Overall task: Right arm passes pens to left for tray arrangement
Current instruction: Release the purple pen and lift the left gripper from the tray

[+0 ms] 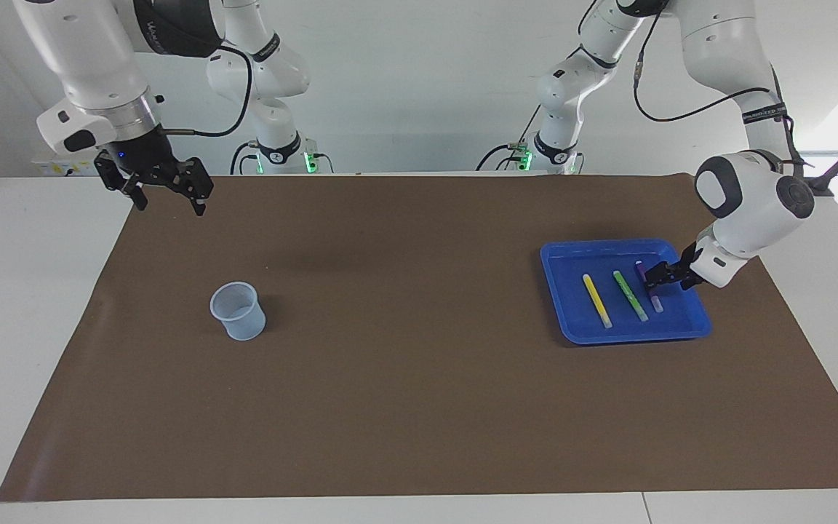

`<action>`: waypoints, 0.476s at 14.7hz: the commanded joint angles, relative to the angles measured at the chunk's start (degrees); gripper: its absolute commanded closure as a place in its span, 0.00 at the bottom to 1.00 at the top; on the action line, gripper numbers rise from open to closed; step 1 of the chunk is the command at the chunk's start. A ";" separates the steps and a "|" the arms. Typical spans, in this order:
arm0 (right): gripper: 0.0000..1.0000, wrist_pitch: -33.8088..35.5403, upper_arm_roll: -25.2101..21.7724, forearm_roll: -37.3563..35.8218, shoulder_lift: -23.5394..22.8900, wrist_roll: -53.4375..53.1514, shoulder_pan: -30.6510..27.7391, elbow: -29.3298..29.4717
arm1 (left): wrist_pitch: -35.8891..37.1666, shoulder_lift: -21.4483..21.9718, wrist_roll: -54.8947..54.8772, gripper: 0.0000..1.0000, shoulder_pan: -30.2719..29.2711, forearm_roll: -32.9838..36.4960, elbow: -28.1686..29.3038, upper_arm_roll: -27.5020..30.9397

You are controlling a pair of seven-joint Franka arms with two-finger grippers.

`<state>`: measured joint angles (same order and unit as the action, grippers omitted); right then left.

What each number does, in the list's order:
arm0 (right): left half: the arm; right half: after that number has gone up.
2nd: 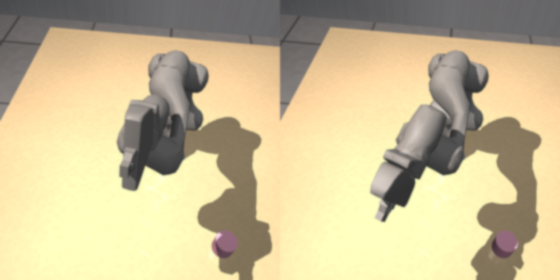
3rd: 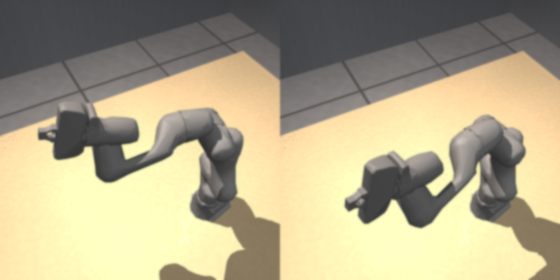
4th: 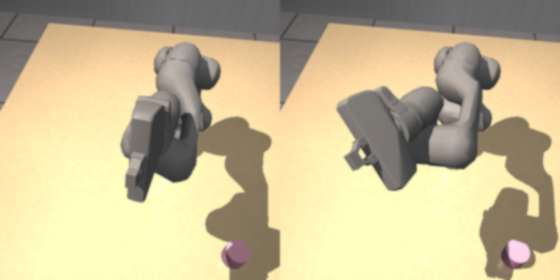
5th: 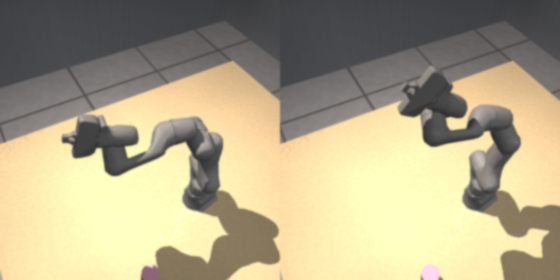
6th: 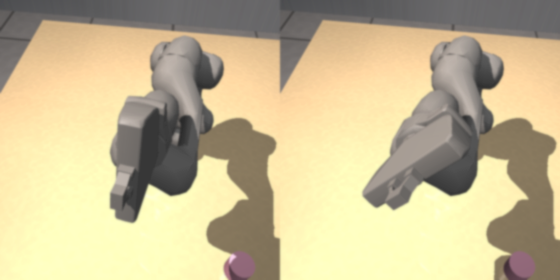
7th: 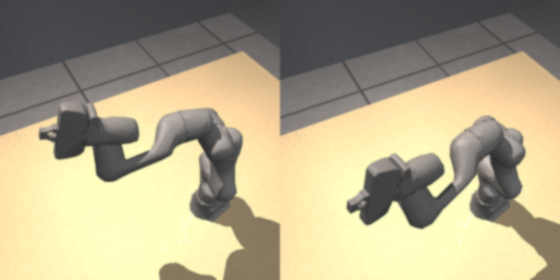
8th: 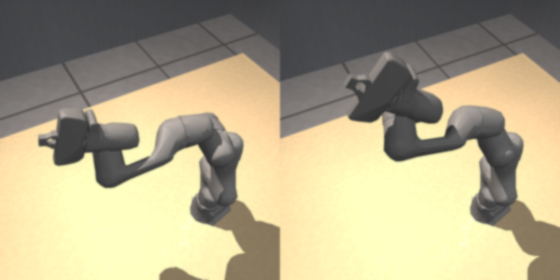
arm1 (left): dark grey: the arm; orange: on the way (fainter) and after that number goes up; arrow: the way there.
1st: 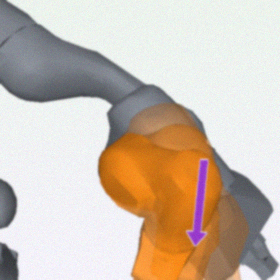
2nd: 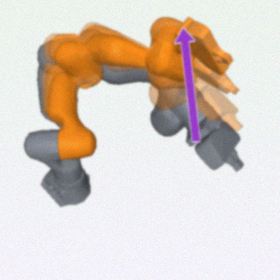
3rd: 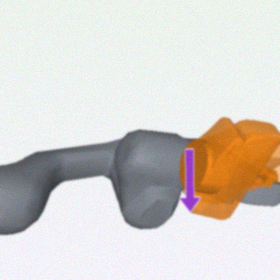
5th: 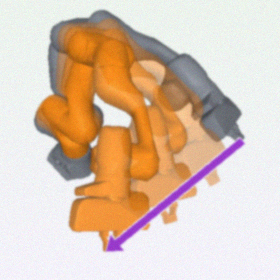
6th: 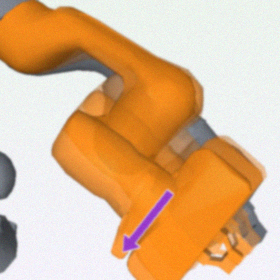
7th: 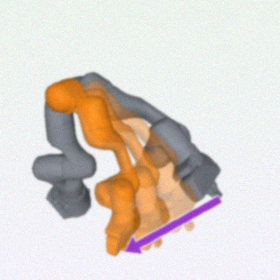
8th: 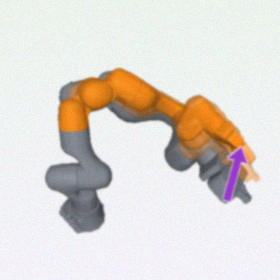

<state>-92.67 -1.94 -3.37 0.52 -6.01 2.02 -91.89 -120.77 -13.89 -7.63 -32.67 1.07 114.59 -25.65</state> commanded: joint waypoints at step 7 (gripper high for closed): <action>0.00 1.70 -0.17 2.66 0.97 1.70 -0.79 0.14 | 1.68 2.81 1.21 0.00 7.07 0.96 -1.47 0.59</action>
<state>-92.01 -2.05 -2.13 0.84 -6.01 1.92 -91.89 -120.54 -12.66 -7.26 -27.88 1.07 113.15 -25.90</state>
